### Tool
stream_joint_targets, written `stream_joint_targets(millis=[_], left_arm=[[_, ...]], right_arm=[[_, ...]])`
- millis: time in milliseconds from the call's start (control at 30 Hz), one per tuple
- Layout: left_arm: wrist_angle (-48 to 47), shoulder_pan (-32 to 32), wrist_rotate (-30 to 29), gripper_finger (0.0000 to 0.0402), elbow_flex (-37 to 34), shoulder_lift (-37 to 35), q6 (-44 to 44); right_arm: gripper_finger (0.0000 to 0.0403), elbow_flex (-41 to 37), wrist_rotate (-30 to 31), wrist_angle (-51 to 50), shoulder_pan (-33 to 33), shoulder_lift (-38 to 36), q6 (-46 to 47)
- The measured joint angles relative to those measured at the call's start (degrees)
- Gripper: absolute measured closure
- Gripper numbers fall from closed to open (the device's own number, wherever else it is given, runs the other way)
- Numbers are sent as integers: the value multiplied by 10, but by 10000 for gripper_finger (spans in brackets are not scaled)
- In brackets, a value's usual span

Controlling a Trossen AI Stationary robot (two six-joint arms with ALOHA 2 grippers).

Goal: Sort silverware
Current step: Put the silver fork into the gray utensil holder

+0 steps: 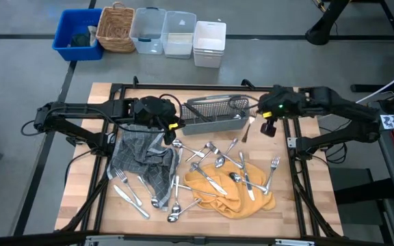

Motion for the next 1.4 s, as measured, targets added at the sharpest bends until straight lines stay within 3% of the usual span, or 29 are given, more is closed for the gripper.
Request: stream_joint_targets(millis=[333, 1067, 1400], left_arm=[[0, 0, -1, 329, 0, 0, 6], [1, 0, -1, 329, 0, 0, 2], [0, 0, -1, 329, 0, 0, -4]], right_arm=[[403, 57, 140, 3, 0, 0, -65], [403, 56, 217, 15, 0, 16, -110], [403, -12, 222, 113, 0, 50, -167]])
